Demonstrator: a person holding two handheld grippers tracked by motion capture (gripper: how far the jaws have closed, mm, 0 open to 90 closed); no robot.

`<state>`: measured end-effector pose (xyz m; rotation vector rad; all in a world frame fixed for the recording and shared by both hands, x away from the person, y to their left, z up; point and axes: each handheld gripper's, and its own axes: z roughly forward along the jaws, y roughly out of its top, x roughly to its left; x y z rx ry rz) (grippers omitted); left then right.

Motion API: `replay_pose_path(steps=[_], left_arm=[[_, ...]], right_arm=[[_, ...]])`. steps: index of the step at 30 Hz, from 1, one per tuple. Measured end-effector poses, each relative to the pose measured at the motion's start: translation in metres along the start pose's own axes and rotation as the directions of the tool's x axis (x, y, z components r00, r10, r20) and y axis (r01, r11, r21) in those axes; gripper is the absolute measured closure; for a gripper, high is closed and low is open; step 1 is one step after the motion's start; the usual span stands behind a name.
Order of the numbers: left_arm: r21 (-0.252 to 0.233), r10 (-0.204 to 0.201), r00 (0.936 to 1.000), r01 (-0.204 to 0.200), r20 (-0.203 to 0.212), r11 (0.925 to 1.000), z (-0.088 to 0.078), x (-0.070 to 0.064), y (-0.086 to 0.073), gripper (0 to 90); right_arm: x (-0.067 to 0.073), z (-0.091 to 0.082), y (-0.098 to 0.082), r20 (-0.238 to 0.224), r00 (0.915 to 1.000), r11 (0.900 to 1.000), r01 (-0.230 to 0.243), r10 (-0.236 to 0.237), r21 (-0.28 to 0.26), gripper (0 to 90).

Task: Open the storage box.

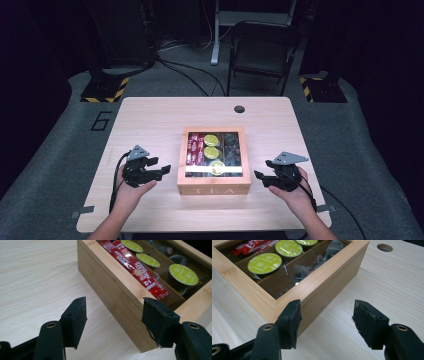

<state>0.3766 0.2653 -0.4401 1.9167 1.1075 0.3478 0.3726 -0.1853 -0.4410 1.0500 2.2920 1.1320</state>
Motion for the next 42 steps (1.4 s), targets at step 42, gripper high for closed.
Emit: replay_pose_path(steps=[42], left_arm=[[0.004,0.147,0.9852,-0.148,0.087,0.9890,0.017,-0.050,-0.037,38.6]], right_arm=[[0.045,0.017,-0.021,-0.098,0.9937,0.998,0.053,-0.055,-0.023,41.8]])
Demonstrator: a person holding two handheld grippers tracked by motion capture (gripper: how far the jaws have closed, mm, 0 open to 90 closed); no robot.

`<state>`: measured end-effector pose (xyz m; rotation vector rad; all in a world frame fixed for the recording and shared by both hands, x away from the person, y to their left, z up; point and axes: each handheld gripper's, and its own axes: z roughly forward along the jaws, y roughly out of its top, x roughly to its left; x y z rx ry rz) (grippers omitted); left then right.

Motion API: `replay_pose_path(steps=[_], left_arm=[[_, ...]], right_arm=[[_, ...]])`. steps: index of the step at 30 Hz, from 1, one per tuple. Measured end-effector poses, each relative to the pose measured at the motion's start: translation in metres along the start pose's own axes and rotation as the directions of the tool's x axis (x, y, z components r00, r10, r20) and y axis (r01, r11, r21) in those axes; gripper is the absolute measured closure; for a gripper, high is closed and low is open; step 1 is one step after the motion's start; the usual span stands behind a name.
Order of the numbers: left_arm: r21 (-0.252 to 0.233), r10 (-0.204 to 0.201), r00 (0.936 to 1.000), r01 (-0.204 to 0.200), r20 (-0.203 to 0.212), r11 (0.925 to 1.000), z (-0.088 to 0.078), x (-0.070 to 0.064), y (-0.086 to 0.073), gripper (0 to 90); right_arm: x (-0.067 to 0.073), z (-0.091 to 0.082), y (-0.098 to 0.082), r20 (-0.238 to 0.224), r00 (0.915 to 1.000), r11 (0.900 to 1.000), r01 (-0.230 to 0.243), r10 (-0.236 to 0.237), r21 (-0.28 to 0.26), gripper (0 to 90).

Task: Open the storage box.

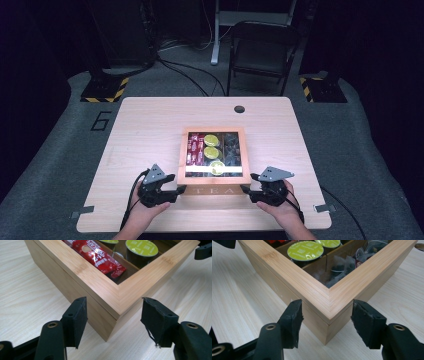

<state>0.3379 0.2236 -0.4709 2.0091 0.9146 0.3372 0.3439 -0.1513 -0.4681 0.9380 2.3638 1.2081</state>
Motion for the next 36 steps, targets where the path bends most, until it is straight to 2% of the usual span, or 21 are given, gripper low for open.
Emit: replay_pose_path(steps=[1,4,13,15,16,18,26,28,32,36], left_arm=[[0.007,0.009,1.0000,-0.009,0.000,0.9999,0.0004,-0.0007,-0.0004,39.6],[-0.010,0.014,0.9999,-0.014,-0.005,0.9998,0.0020,-0.0030,-0.0016,44.6],[0.002,0.022,0.9995,-0.022,-0.021,0.9997,0.0045,-0.0050,-0.0042,45.5],[-0.004,0.035,0.9989,-0.035,-0.031,0.9994,0.0065,-0.0054,-0.0052,46.0],[0.005,0.040,0.9989,-0.040,-0.024,0.9992,0.0058,-0.0053,-0.0048,45.9],[-0.002,0.042,0.9986,-0.042,-0.031,0.9991,0.0065,-0.0058,-0.0050,45.9],[0.000,0.041,0.9985,-0.041,-0.037,0.9992,0.0059,-0.0063,-0.0046,46.1],[-0.007,0.024,0.9991,-0.024,-0.034,0.9997,0.0060,-0.0067,-0.0042,46.1],[-0.011,0.023,0.9994,-0.024,-0.025,0.9997,0.0040,-0.0069,-0.0011,46.5],[-0.014,0.035,0.9983,-0.036,-0.046,0.9993,0.0027,-0.0086,0.0031,46.6]], right_arm=[[0.0001,0.0005,-0.0003,0.010,0.9999,1.000,0.007,-0.007,0.000,43.2],[-0.0017,-0.0004,-0.0021,0.001,1.0000,1.000,-0.004,0.004,-0.001,46.9],[-0.0034,0.0006,-0.0051,-0.005,1.0000,1.000,0.004,-0.004,0.005,49.6],[-0.0023,0.0016,-0.0062,-0.007,0.9999,1.000,-0.015,0.016,0.013,52.2],[-0.0029,0.0027,-0.0070,-0.005,1.0000,1.000,0.005,-0.005,0.014,51.7],[-0.0023,0.0023,-0.0069,-0.003,1.0000,1.000,0.006,-0.006,0.016,51.5],[-0.0035,0.0029,-0.0071,-0.009,1.0000,1.000,0.002,-0.002,0.006,51.1],[-0.0036,0.0029,-0.0065,-0.008,1.0000,1.000,0.005,-0.005,0.005,51.2],[-0.0032,0.0022,-0.0041,-0.007,0.9998,1.000,-0.017,0.017,-0.003,51.6],[-0.0030,0.0007,-0.0016,-0.001,0.9999,1.000,-0.014,0.014,-0.016,51.6]])
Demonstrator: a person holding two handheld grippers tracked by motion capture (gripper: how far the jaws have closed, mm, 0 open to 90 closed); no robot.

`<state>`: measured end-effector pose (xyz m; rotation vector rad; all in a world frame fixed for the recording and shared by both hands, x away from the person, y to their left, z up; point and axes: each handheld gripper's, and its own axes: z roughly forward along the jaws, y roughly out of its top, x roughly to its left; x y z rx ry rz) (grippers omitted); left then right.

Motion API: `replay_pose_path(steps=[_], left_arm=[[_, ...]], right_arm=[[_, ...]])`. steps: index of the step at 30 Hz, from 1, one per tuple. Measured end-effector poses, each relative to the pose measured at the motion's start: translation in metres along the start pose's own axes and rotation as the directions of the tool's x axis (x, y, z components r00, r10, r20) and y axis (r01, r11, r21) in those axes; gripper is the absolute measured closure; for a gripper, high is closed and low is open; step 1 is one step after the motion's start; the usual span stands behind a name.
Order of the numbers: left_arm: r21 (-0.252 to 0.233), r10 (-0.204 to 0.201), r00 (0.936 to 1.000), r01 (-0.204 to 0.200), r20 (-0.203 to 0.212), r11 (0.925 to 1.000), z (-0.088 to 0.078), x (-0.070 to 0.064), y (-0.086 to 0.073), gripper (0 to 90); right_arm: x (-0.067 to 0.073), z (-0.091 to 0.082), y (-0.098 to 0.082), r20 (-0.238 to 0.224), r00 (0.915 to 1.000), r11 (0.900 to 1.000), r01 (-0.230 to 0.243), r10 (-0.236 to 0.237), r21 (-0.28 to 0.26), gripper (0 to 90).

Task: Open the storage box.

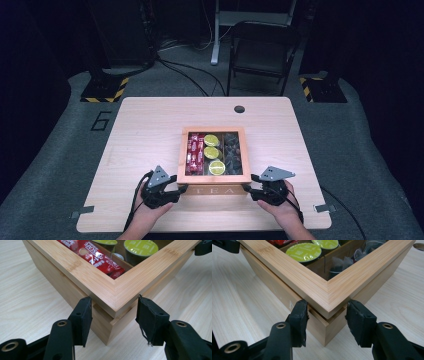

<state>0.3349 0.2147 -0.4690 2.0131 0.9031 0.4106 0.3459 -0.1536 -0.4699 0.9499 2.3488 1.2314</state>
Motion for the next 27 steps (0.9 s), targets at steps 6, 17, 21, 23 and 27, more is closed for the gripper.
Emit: replay_pose_path(steps=[6,17,21,23,27], left_arm=[[-0.014,-0.010,0.9999,0.010,0.003,0.9999,-0.005,0.001,0.009,46.8],[-0.023,-0.028,0.9996,0.028,0.000,0.9993,-0.013,0.005,0.026,48.5],[-0.027,-0.027,0.9993,0.026,-0.027,0.9993,-0.017,0.006,0.036,48.5],[-0.035,-0.023,0.9993,0.021,-0.031,0.9991,-0.019,0.007,0.041,48.4],[-0.041,0.000,0.9991,-0.002,-0.043,0.9992,-0.025,0.008,0.053,48.4]], right_arm=[[-0.001,-0.005,0.007,0.007,1.0000,1.000,-0.002,0.002,-0.031,51.9],[-0.006,-0.013,0.027,0.008,1.0000,1.000,-0.004,0.004,-0.018,53.6],[-0.008,-0.017,0.036,0.013,0.9999,1.000,-0.007,0.007,-0.021,53.6],[-0.011,-0.019,0.040,0.013,0.9999,1.000,0.000,0.000,-0.030,53.5],[-0.012,-0.025,0.052,0.025,0.9997,0.999,0.006,-0.005,-0.052,53.4]])
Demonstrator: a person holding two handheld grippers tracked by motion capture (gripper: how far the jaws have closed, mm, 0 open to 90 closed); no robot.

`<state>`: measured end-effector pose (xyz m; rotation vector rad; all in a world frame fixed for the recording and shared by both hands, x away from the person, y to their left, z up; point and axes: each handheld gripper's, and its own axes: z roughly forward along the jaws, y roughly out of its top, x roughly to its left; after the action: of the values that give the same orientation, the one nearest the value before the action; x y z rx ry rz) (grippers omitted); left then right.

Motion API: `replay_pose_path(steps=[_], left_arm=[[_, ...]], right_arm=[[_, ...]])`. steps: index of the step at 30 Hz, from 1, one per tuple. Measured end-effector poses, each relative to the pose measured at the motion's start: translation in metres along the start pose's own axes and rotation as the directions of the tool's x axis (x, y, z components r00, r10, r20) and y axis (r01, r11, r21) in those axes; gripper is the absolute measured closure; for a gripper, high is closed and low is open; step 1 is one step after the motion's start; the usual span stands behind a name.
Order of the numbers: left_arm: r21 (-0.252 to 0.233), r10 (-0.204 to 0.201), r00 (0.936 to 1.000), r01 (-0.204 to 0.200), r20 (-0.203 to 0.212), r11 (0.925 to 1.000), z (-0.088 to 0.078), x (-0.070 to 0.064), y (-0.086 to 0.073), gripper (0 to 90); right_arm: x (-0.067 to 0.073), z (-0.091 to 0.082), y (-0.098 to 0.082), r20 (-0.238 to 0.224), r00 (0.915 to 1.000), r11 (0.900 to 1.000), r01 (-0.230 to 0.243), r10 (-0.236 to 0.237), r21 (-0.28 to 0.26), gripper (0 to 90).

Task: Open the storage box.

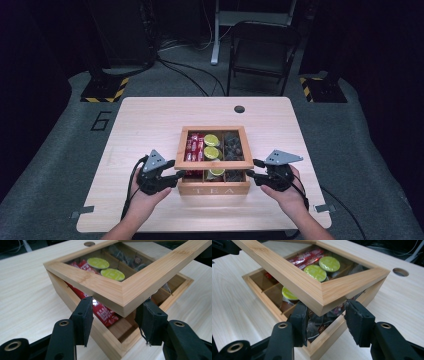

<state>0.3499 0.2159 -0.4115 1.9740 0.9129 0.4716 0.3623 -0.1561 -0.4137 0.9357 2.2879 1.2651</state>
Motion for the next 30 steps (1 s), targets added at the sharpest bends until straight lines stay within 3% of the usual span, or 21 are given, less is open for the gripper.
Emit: replay_pose_path(steps=[13,19,23,30], left_arm=[[-0.043,0.012,0.9998,-0.012,-0.015,0.9990,-0.009,0.010,0.030,52.2],[-0.072,0.028,0.9990,-0.030,-0.034,0.9969,-0.009,0.014,0.043,53.3],[-0.062,0.034,0.9988,-0.036,-0.036,0.9974,-0.010,0.017,0.053,53.8],[-0.086,0.001,0.9993,-0.004,-0.038,0.9963,-0.009,0.023,0.062,54.3]], right_arm=[[-0.011,-0.006,0.032,0.017,0.9998,0.999,0.007,-0.006,-0.044,52.8],[-0.018,-0.005,0.044,0.017,0.9993,0.997,0.036,-0.035,-0.070,53.7],[-0.024,-0.002,0.052,0.028,0.9980,0.996,0.059,-0.057,-0.061,53.7],[-0.029,0.003,0.062,0.054,0.9944,0.994,0.094,-0.091,-0.056,52.6]])
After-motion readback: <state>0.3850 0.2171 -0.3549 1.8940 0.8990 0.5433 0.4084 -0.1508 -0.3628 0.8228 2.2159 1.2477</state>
